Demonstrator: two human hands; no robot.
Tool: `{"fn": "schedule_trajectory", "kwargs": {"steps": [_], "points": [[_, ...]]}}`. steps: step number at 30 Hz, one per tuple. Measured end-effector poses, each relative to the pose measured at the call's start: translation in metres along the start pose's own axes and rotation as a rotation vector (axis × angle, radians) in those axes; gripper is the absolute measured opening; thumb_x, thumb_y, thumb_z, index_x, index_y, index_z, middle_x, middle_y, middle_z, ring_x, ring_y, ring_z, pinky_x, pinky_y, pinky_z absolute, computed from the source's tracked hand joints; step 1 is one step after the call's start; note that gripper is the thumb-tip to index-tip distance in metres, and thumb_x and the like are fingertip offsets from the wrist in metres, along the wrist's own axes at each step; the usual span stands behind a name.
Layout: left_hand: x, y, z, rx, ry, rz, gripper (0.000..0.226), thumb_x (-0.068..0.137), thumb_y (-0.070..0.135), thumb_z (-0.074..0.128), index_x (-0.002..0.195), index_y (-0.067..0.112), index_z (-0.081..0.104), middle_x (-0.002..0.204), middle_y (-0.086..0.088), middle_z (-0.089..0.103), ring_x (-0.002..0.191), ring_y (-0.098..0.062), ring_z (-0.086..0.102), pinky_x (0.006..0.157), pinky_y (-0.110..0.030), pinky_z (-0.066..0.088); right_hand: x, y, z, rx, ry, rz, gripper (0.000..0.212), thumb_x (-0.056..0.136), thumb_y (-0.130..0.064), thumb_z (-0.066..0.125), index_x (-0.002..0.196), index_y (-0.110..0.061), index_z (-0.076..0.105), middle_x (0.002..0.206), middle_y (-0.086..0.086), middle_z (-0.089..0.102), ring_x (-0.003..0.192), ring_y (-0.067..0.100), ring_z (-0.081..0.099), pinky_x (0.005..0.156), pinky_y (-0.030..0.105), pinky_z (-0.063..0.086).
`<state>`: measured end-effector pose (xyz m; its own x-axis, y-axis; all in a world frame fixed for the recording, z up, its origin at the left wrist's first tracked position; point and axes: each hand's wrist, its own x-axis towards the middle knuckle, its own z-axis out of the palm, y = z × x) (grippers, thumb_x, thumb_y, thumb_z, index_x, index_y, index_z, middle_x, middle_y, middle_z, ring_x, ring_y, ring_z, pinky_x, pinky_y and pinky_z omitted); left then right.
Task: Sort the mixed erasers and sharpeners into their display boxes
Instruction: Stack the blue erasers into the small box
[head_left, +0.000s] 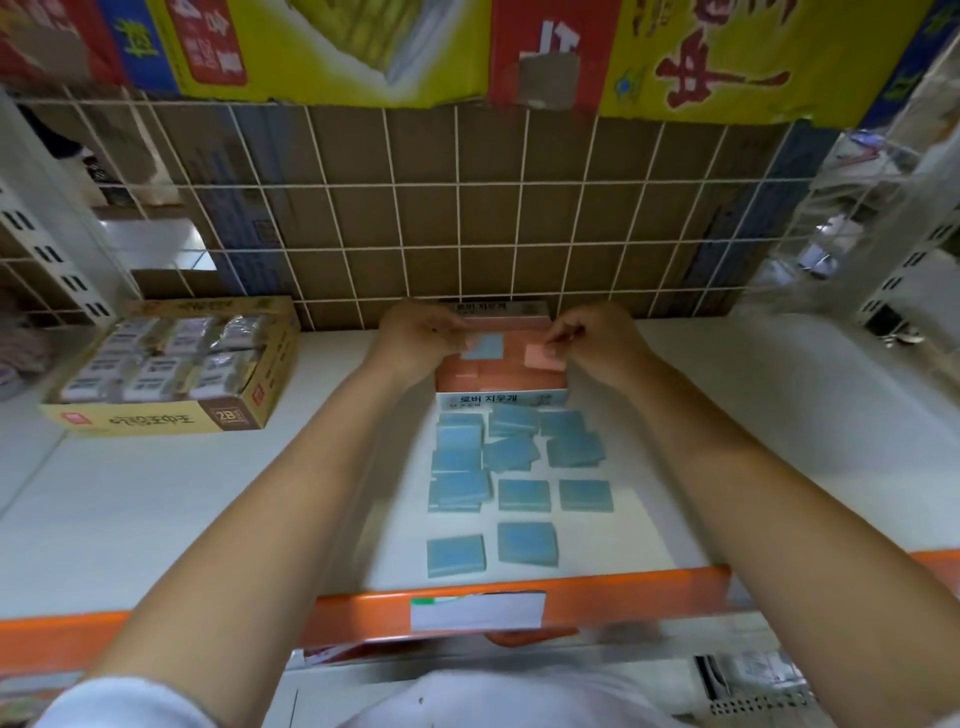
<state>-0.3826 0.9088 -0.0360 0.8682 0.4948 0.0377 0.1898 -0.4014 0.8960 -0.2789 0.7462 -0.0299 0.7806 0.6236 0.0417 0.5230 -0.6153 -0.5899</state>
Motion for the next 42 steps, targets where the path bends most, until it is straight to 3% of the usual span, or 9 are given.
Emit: {"fn": "schedule_trajectory", "kwargs": {"steps": [10,14,21,24,26,29,33,37,42], "points": [[0.026,-0.020,0.025,0.329,-0.087,0.055,0.018,0.082,0.020,0.068,0.099,0.013,0.072,0.108,-0.009,0.066,0.105,-0.026,0.057,0.090,-0.034,0.046,0.009,0.008,0.004,0.032,-0.008,-0.034,0.022,0.082,-0.011,0.066,0.103,-0.005,0.068,0.106,0.009,0.065,0.090,0.010,0.052,0.082,0.022,0.036],[0.025,-0.024,0.028,0.326,-0.105,0.037,0.018,0.085,0.018,0.065,0.101,0.011,0.071,0.101,-0.008,0.068,0.089,-0.021,0.061,0.077,-0.024,0.044,0.012,0.007,0.012,-0.041,-0.056,-0.037,0.020,0.083,-0.015,0.065,0.101,-0.006,0.068,0.105,0.008,0.066,0.091,0.011,0.053,0.082,0.023,0.036],[0.027,-0.028,0.029,0.429,-0.188,0.081,0.019,0.088,0.020,0.060,0.097,0.008,0.072,0.098,-0.009,0.068,0.093,-0.026,0.060,0.086,-0.033,0.046,0.020,0.009,0.017,-0.277,-0.099,-0.046,0.022,0.088,-0.015,0.057,0.107,-0.017,0.068,0.115,0.002,0.063,0.111,0.019,0.049,0.095,0.032,0.039],[0.022,-0.028,0.027,0.433,-0.235,0.138,0.020,0.091,0.012,0.055,0.100,0.002,0.070,0.098,-0.010,0.065,0.091,-0.024,0.057,0.077,-0.020,0.042,0.017,0.010,0.019,-0.458,-0.088,-0.115,0.027,0.090,-0.016,0.052,0.112,-0.022,0.065,0.118,-0.002,0.059,0.113,0.022,0.039,0.096,0.036,0.034],[0.019,-0.027,0.026,0.422,-0.216,0.168,0.022,0.091,0.005,0.053,0.108,0.002,0.066,0.103,-0.008,0.061,0.093,-0.021,0.054,0.070,-0.012,0.037,0.014,0.009,0.019,-0.493,-0.070,-0.139,0.029,0.091,-0.018,0.051,0.117,-0.025,0.061,0.121,-0.003,0.058,0.114,0.022,0.038,0.096,0.037,0.031],[0.018,-0.030,0.025,0.335,-0.108,0.116,0.025,0.086,0.005,0.059,0.111,0.005,0.063,0.111,-0.008,0.061,0.102,-0.022,0.055,0.079,-0.018,0.038,0.010,0.009,0.021,-0.466,-0.015,-0.120,0.034,0.091,-0.017,0.051,0.124,-0.026,0.054,0.121,0.002,0.054,0.116,0.023,0.037,0.098,0.037,0.028],[0.016,-0.031,0.023,0.231,-0.129,0.084,0.002,0.080,0.007,0.068,0.082,0.006,0.068,0.083,-0.003,0.065,0.082,-0.016,0.057,0.074,-0.023,0.042,0.009,0.010,0.024,-0.416,-0.026,-0.154,0.033,0.091,-0.012,0.049,0.118,-0.026,0.060,0.124,-0.003,0.056,0.115,0.022,0.035,0.096,0.036,0.026],[0.014,-0.032,0.020,0.161,-0.163,0.075,0.013,0.078,0.005,0.069,0.069,0.014,0.064,0.071,0.007,0.060,0.069,-0.008,0.054,0.072,-0.021,0.043,0.008,0.012,0.034,-0.260,-0.042,-0.137,0.038,0.091,-0.011,0.049,0.125,-0.025,0.055,0.132,-0.001,0.051,0.119,0.023,0.033,0.095,0.035,0.025],[0.014,-0.033,0.018,0.175,-0.182,0.107,0.002,0.079,0.006,0.069,0.077,0.008,0.068,0.073,0.006,0.061,0.072,-0.008,0.054,0.079,-0.026,0.044,0.009,0.014,0.035,-0.223,-0.073,-0.135,0.027,0.092,-0.016,0.050,0.114,-0.024,0.064,0.125,-0.007,0.055,0.116,0.020,0.032,0.090,0.034,0.023]]}}
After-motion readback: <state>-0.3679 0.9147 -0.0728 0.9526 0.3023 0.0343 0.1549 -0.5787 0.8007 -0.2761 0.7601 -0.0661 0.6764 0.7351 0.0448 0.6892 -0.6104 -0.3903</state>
